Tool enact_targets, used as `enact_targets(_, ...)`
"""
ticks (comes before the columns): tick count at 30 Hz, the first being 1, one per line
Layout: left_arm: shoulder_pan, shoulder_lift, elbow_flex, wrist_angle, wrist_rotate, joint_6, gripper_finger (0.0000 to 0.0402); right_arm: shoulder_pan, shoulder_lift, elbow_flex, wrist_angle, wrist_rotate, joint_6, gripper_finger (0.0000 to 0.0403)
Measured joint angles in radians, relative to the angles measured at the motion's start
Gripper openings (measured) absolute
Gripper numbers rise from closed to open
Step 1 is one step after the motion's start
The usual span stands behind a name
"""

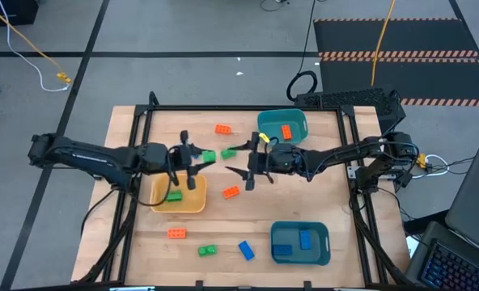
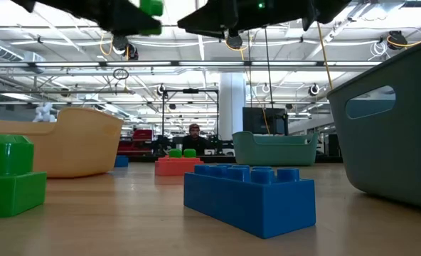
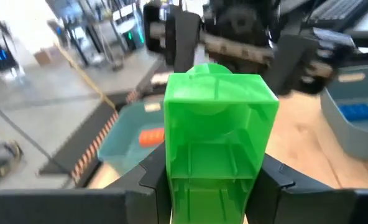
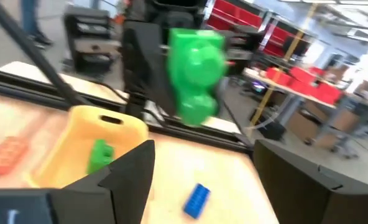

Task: Sort & place blocks by color
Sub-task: Put the green game piece into the yellow bin

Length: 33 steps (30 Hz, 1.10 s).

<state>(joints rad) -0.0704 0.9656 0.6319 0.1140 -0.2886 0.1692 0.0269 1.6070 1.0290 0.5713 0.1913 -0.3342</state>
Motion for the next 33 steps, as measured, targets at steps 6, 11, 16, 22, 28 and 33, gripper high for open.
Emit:
enact_targets(6, 0.0, -0.082, 0.0, -0.216, -0.002, -0.158, 0.0134, 0.0, 0.0, 0.0, 0.02, 0.13, -0.07, 0.0269)
enact_targets(11, -0.001, -0.086, 0.0, -0.287, -0.037, -0.35, 0.014, -0.001, 0.0, 0.0, 0.082, 0.269, -0.168, 0.0268)
enact_targets(16, -0.021, -0.086, 0.0, -0.475, -0.034, -0.573, 0.0158, -0.005, 0.0, 0.0, 0.158, 0.389, -0.256, 0.0268)
enact_targets(22, -0.071, -0.082, 0.0, -0.704, -0.01, -0.822, 0.0153, -0.03, 0.0, -0.001, 0.21, 0.411, -0.257, 0.0267)
enact_targets(28, -0.15, -0.07, 0.0, -0.686, -0.002, -0.821, 0.0174, -0.034, 0.0, -0.001, 0.252, 0.41, -0.252, 0.0267)
enact_targets(33, -0.195, -0.018, 0.0, -0.655, -0.027, -0.793, 0.0204, -0.034, 0.0, -0.001, 0.263, 0.41, -0.233, 0.0267)
